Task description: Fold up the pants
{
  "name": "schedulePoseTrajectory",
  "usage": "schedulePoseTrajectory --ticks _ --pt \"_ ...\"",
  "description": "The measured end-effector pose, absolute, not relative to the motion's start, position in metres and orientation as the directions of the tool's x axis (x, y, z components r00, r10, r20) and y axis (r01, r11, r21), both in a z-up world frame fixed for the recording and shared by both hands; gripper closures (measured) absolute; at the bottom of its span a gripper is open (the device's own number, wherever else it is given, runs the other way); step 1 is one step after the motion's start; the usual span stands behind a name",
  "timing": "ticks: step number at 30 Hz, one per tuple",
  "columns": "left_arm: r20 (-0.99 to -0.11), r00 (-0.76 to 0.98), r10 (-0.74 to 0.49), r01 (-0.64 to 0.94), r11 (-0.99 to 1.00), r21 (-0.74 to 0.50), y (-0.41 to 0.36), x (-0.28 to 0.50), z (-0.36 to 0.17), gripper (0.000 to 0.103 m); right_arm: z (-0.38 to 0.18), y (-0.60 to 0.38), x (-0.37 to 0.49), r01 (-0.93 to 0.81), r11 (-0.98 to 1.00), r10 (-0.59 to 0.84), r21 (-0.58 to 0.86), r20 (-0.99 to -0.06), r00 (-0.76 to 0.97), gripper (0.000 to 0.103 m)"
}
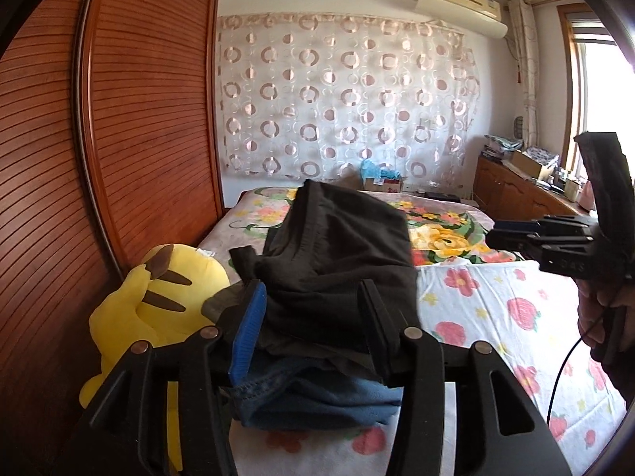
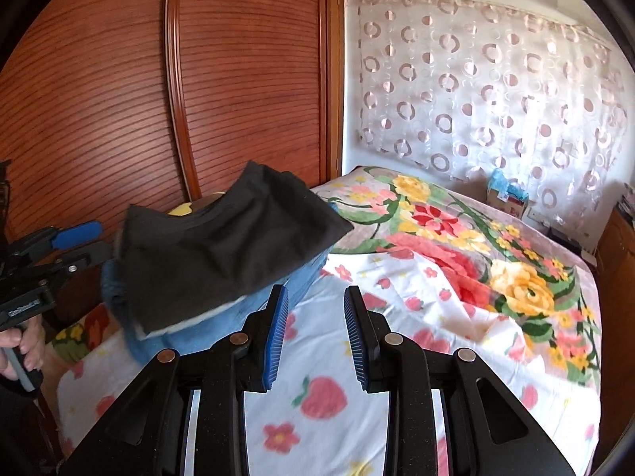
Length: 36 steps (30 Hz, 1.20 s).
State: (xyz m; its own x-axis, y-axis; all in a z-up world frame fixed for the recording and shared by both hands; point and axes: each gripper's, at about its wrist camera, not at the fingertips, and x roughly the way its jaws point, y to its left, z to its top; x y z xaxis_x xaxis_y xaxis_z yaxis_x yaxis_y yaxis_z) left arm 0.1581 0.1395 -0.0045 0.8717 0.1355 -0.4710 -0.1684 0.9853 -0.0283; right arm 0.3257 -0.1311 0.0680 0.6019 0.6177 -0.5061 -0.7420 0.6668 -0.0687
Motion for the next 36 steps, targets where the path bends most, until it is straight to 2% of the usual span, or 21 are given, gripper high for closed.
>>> schedulePoseTrajectory --ticks 3,8,12,24,26,28,36 --pt "-0.476 0.873 0.108 -0.137 0.990 -0.027 0.129 0.153 -0.002 0.054 0.069 -0.148 0.305 -0.733 0.677 0.614 -0.068 -0.497 0.613 0.073" --pt "-0.465 0.884 0.054 -0.080 0.996 -0.037 0.111 0.144 0.000 0.023 0.069 -0.170 0.276 -0.709 0.702 0.602 -0.061 -0.481 0.637 0.073" --pt "-0.464 0.886 0.006 -0.025 0.999 -0.034 0.093 0.139 0.000 0.015 0.066 -0.184 0.257 -0.688 0.722 0.583 -0.070 -0.473 0.660 0.073" --pt "-0.495 0.866 -0.064 0.055 0.998 -0.033 0.053 0.121 -0.003 0.014 0.064 -0.210 0.201 -0.601 0.797 0.514 -0.054 -0.460 0.723 0.073" --pt "-0.501 0.863 -0.066 0.060 0.998 -0.027 0.046 0.118 -0.004 0.014 0.063 -0.213 0.191 -0.583 0.812 0.503 -0.043 -0.457 0.734 0.069" --pt "-0.507 0.859 -0.070 0.070 0.997 -0.018 0.038 0.114 -0.005 0.014 0.060 -0.220 0.181 -0.563 0.826 0.489 -0.034 -0.453 0.745 0.061" --pt "-0.523 0.846 -0.106 0.110 0.994 -0.024 0.014 0.097 -0.009 0.014 0.054 -0.224 0.142 -0.505 0.863 0.450 -0.001 -0.453 0.770 0.057"
